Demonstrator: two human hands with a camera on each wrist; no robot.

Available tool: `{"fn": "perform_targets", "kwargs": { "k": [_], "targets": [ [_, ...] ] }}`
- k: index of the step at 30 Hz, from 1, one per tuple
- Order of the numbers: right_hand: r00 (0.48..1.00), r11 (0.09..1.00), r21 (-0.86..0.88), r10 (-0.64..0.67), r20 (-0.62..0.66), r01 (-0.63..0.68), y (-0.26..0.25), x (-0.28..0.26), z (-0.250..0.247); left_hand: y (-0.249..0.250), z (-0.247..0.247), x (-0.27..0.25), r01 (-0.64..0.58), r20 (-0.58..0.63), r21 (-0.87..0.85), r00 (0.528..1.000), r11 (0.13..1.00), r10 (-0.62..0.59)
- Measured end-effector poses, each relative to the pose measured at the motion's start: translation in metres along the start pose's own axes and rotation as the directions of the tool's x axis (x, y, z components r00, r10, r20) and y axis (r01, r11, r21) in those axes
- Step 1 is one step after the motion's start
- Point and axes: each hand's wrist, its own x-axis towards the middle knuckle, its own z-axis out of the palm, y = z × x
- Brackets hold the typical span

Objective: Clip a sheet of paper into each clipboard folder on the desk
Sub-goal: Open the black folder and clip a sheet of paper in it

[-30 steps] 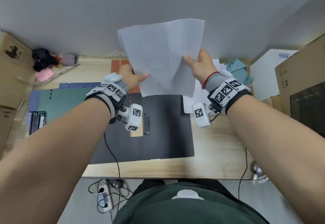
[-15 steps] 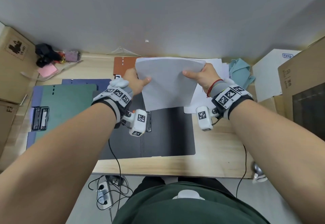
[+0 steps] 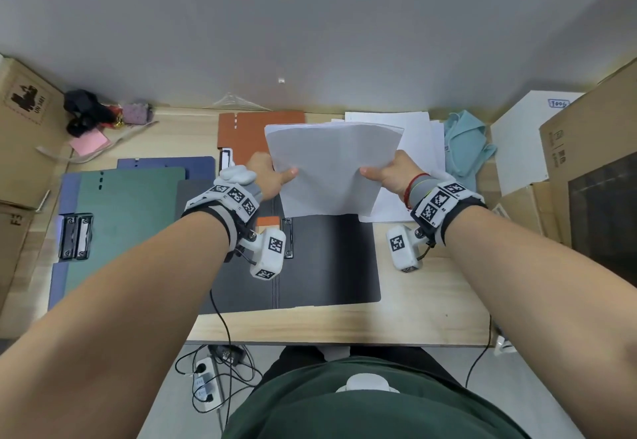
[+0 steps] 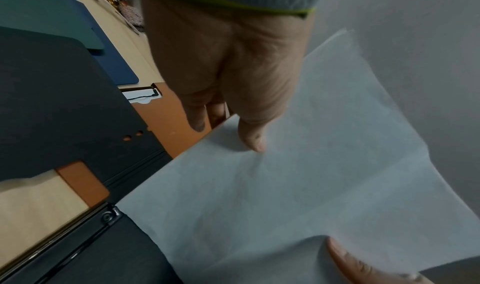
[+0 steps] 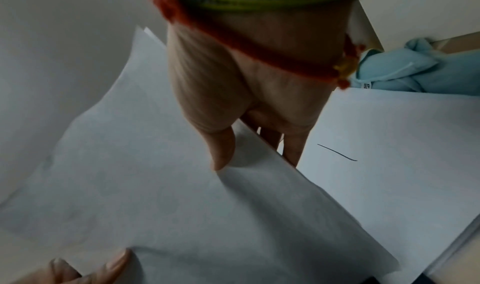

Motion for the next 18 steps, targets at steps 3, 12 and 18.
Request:
{"fn": "perform_targets", "kwargs": {
  "k": [3,12,18],
  "targets": [
    [1.000,1.000,0.010,-0.009,0.025,0.008,0.002,0.001,0.000,0.000,0.002,0.003,0.020,-0.055,0.004,0.998,1.000,-0.020],
    [0.913,0.852,-0.346,0.318,-0.256,-0.394,0.054,0.021,-0.054,-0.005,0.017,0.017,0.207,-0.004,0.202,0.977,0.957,-0.211],
    [0.854,0.778,-0.362,0.421,-0.306,-0.513,0.068,0.030,-0.070,-0.005,0.047,0.019,0.248,0.062,0.348,0.956,0.904,-0.286]
  ]
}}
